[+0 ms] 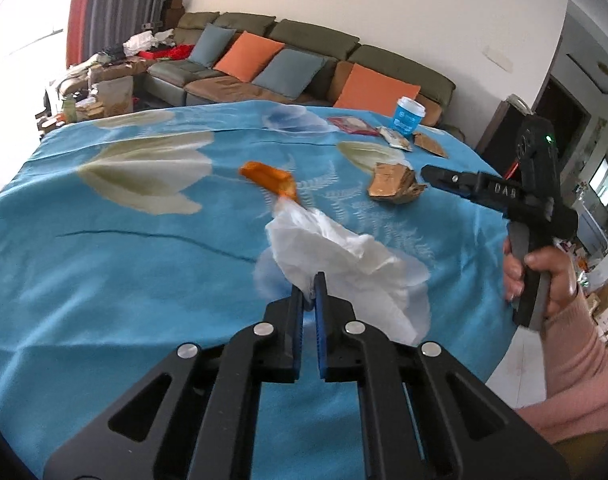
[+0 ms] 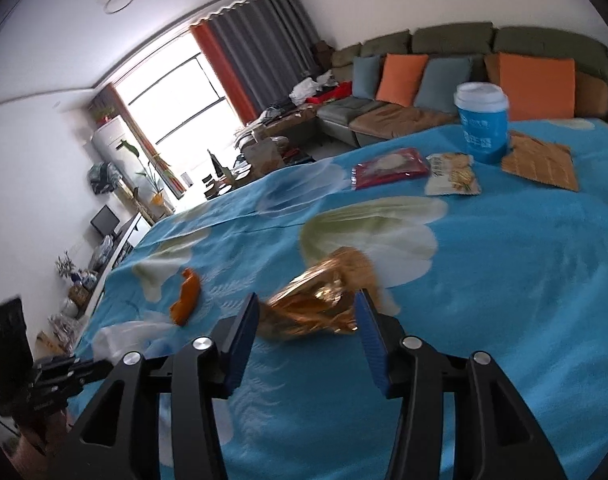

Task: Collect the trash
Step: 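Grasp the white tissue with the left tool while the right tool grasps the gold foil wrapper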

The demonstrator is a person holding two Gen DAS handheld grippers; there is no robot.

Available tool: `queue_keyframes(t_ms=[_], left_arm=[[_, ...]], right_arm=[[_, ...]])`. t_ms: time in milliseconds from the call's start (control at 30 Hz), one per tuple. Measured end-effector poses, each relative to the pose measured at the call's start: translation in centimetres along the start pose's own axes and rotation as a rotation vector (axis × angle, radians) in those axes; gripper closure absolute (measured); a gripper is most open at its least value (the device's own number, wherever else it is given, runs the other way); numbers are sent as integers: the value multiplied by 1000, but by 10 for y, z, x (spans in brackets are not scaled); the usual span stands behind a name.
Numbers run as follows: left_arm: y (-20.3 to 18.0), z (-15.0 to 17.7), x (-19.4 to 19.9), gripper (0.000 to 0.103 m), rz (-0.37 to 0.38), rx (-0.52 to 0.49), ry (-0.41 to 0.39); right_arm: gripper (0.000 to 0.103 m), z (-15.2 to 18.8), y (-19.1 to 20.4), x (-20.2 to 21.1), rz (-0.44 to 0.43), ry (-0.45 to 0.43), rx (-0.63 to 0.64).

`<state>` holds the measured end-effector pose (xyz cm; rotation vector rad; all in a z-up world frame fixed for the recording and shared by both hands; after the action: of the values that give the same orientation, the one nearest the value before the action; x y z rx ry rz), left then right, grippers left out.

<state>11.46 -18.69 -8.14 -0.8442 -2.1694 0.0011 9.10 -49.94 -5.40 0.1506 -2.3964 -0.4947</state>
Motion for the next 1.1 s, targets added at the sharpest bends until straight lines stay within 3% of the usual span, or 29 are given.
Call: queue_keyframes(t_ms=[133, 267, 333, 433, 700, 833, 967, 1100], left_arm=[[12, 6, 2, 97, -29, 20, 16], [17, 9, 1, 96, -52, 22, 27], [18, 10, 0, 96, -60, 25, 29], [22, 12, -2, 96, -62, 37, 34], [28, 12, -2, 95, -76, 59, 29], [31, 11, -1, 80, -82, 74, 21], [29, 11, 2, 61, -77, 78, 13], [29, 12, 6, 52, -74, 82, 4]], right_arm=[[41, -7, -13, -15, -38, 45, -36], [41, -5, -14, -30, -98, 105, -56], [64, -3, -10, -29, -111, 107, -41], [87, -2, -1, -23, -129, 92, -4], [90, 7, 44, 4, -130, 4, 187], [90, 16, 63, 9, -133, -4, 250], [90, 21, 57, 5, -200, 22, 161], [90, 23, 44, 4, -233, 28, 75]])
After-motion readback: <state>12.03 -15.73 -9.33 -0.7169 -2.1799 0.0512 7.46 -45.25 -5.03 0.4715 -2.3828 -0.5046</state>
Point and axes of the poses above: each gripper's, at about its wrist camera, not at the fingertips, and x roughly against the way its jaws point, y to its left, z to its underside, the point moved 4 cm from there along -x, roughly the way its jaws point, and after that the axes turned 2 degrees about x, right-handed, at the moved point
